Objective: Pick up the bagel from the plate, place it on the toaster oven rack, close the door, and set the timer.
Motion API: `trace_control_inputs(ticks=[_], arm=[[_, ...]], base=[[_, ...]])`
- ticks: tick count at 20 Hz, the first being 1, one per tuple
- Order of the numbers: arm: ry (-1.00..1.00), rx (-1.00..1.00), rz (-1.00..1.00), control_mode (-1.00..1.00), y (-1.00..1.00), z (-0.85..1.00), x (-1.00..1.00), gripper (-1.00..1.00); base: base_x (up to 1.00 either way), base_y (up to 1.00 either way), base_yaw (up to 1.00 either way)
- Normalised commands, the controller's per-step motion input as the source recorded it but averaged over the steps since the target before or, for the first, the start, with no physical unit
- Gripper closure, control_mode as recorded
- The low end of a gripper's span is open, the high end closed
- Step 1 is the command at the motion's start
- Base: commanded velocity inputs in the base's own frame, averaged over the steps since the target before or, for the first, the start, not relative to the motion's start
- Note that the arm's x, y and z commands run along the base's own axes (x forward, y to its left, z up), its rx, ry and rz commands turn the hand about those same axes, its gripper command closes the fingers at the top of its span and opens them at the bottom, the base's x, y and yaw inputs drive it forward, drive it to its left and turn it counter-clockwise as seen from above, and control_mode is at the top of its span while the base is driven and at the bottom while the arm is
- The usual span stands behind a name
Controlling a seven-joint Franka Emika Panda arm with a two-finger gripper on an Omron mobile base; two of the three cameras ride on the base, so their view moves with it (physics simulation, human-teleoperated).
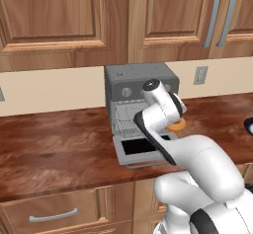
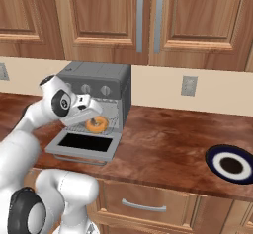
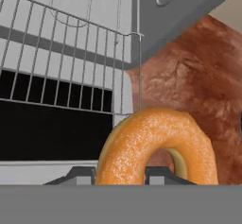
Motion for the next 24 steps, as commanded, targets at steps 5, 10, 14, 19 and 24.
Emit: trace_control_inputs(ticks=[5,10,14,19,24], arm=[[0.05,0.0,0.08,-1.0,0.55,-0.01,0.41,1.0],[0.0,0.0,0.07,-1.0,0.36,-0.15,0.33,1.0],[0.01,0.0,0.05,-1.0,0.2,-0.28,0.36,1.0],[0.0,0.0,0.06,-1.0,0.12,-0.35,0.31,1.0],[0.01,0.0,0.04,-1.0,0.07,-0.35,0.28,1.0]], base=[[0.0,0.0,0.0],[0.0,0.0,0.0],[0.0,0.0,0.0],[0.0,0.0,0.0],[0.0,0.0,0.0]])
